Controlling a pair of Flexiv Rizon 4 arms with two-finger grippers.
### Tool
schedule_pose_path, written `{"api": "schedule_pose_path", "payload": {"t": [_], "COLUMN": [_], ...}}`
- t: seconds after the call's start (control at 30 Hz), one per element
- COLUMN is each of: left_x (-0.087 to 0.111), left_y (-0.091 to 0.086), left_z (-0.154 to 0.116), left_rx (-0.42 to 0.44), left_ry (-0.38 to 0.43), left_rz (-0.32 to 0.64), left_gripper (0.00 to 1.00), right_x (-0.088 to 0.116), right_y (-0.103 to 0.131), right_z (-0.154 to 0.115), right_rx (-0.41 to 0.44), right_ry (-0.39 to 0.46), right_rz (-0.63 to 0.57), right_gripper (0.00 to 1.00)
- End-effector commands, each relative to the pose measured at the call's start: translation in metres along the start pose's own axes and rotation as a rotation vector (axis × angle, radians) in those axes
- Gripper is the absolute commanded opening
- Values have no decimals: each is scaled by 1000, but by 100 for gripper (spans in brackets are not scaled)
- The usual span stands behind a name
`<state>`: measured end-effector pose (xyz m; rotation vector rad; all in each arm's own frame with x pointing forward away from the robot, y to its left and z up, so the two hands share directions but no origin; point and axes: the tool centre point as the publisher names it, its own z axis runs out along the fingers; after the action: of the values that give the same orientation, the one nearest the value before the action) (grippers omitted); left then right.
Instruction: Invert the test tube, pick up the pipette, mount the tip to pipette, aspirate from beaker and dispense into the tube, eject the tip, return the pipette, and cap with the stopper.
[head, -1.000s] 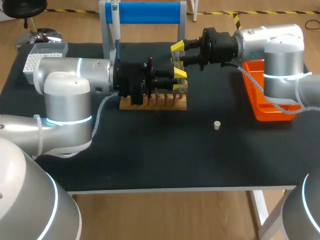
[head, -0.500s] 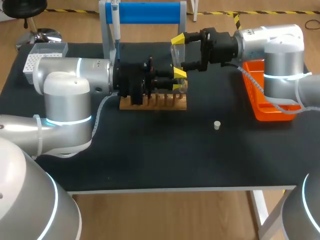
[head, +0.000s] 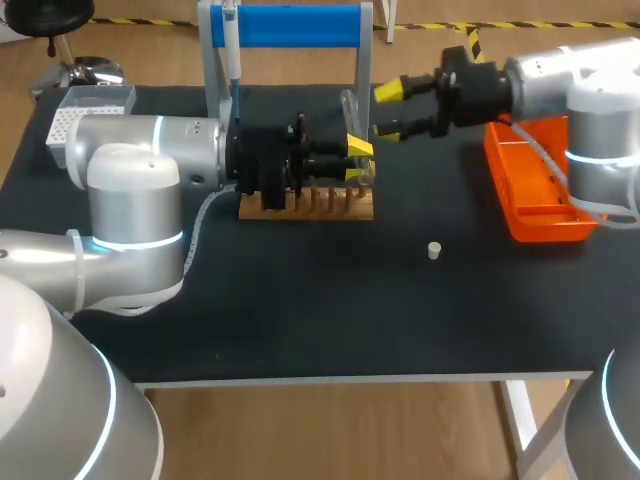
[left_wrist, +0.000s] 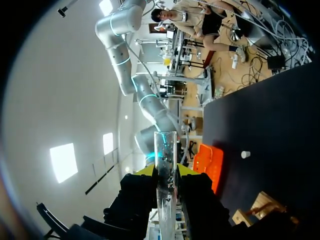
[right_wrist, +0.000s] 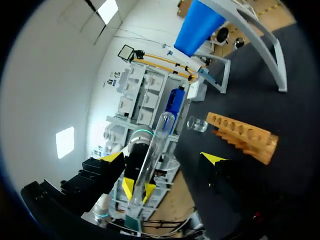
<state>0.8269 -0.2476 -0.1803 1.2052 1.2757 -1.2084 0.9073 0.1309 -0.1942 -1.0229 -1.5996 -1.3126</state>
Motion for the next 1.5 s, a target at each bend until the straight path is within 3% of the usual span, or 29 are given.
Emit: {"api": "schedule_pose_path", "payload": {"t": [0.03,0.57,0.7,0.97,1.3,1.5], "left_x": [-1,-1,-1,-1,-1,-1], "left_y": [0,0,0,0,0,0], "left_z": [0,0,0,0,0,0], "left_rx": [-1,-1,-1,-1,-1,-1], "left_ry": [1,1,1,1,1,1], "left_rz": [1,1,1,1,1,1], "left_gripper": [0,0,0,0,0,0], "right_x": [5,5,-5,-27,-62,-86], "right_y": [-28,-28,-34,-49,-53,-46], "right_z": [-24,-24,-13,-4,5,4], "right_rx": [-116,-116,-26,99,174,137], "right_ry": [-181,-181,-394,-577,-647,-679], "right_rz": [-132,-132,-304,-519,-652,-727], "right_gripper": [100,100,100,100,100,100]}}
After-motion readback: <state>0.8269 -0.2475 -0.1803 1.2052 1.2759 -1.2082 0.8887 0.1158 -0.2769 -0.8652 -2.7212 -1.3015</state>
